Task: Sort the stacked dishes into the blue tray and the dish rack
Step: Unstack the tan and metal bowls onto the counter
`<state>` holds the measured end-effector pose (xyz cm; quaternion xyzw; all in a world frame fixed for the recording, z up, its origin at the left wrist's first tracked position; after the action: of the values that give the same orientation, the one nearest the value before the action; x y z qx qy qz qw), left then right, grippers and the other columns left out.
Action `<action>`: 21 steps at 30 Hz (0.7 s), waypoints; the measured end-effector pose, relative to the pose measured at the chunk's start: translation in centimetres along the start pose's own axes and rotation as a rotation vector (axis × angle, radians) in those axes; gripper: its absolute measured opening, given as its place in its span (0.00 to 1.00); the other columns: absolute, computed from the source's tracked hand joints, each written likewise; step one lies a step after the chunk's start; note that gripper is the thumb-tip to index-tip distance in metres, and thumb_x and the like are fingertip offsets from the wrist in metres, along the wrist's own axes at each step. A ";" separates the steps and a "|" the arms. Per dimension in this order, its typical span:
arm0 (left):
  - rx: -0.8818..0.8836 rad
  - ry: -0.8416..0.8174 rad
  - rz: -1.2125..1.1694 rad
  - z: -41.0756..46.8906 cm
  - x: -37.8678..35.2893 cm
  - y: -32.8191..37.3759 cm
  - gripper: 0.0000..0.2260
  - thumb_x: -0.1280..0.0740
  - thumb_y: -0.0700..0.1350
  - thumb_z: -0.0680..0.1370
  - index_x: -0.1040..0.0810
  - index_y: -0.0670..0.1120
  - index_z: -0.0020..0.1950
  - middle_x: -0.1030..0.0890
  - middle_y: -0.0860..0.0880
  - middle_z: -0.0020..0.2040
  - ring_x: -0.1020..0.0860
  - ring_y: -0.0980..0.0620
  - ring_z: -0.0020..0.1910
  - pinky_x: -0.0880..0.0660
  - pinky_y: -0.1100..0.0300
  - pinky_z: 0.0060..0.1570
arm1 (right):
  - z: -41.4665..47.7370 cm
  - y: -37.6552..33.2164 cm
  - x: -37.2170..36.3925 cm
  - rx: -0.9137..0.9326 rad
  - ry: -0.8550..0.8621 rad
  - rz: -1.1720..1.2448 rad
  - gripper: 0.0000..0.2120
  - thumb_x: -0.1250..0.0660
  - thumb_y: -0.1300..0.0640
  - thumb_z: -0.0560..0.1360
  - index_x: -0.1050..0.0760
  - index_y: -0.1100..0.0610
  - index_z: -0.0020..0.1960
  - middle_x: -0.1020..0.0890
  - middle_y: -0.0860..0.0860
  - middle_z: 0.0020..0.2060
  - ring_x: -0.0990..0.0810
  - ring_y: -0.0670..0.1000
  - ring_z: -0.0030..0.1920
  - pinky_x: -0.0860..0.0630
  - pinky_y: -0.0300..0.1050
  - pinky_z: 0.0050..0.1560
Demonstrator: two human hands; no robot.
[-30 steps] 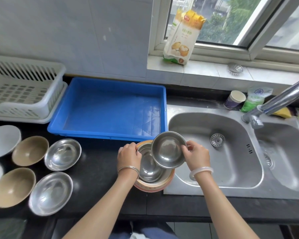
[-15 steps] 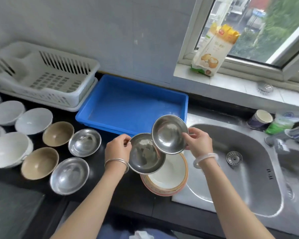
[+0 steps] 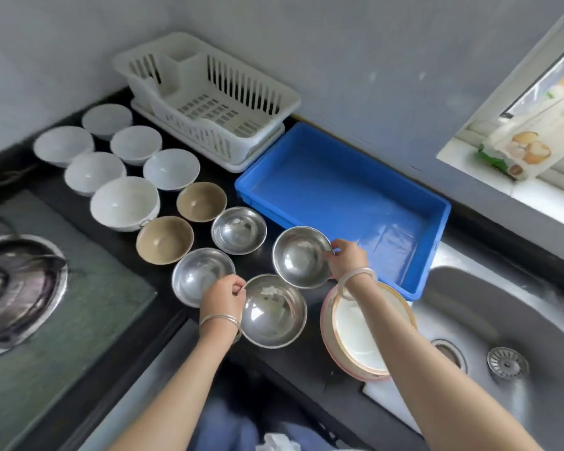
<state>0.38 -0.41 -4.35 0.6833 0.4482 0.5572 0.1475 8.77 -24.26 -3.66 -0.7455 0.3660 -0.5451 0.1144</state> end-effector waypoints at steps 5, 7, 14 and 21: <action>0.014 0.020 0.037 -0.1 -0.2 -1.6 0.05 0.35 0.37 0.74 0.20 0.43 0.44 0.17 0.47 0.39 0.20 0.47 0.39 0.23 0.55 0.41 | 0.4 -0.3 -2.5 -0.080 -0.051 -0.103 0.10 0.41 0.63 0.73 0.29 0.57 0.33 0.25 0.54 0.32 0.27 0.58 0.38 0.32 0.42 0.38; 0.012 0.024 0.041 0.0 -0.3 -1.9 0.05 0.36 0.37 0.74 0.21 0.43 0.44 0.18 0.47 0.38 0.21 0.47 0.39 0.23 0.55 0.40 | 0.5 -0.3 -3.2 -0.117 -0.061 -0.095 0.13 0.42 0.64 0.73 0.34 0.56 0.30 0.26 0.54 0.31 0.25 0.59 0.38 0.31 0.42 0.38; -0.040 0.054 0.068 0.4 -0.4 -2.0 0.05 0.36 0.35 0.73 0.21 0.41 0.43 0.19 0.45 0.39 0.22 0.45 0.39 0.22 0.51 0.40 | 1.0 0.3 -4.7 -0.204 -0.113 -0.024 0.06 0.42 0.62 0.74 0.26 0.58 0.43 0.18 0.59 0.43 0.19 0.60 0.46 0.23 0.47 0.47; -0.067 0.091 0.100 0.5 -0.5 -2.5 0.04 0.35 0.36 0.74 0.21 0.43 0.44 0.22 0.49 0.42 0.24 0.48 0.39 0.27 0.56 0.37 | 1.2 0.9 -5.1 -0.258 -0.094 0.074 0.06 0.41 0.59 0.76 0.27 0.58 0.43 0.23 0.53 0.33 0.21 0.55 0.35 0.22 0.48 0.44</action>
<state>-0.22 0.75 -6.55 0.6735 0.4011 0.6089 0.1218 8.74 -21.75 -8.37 -0.7648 0.4543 -0.4535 0.0546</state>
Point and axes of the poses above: each hand's wrist, its own z-axis towards the middle knuckle, its own x-axis out of the back of the hand, y = z × x, the point moved 5 cm from there along z, towards the middle knuckle
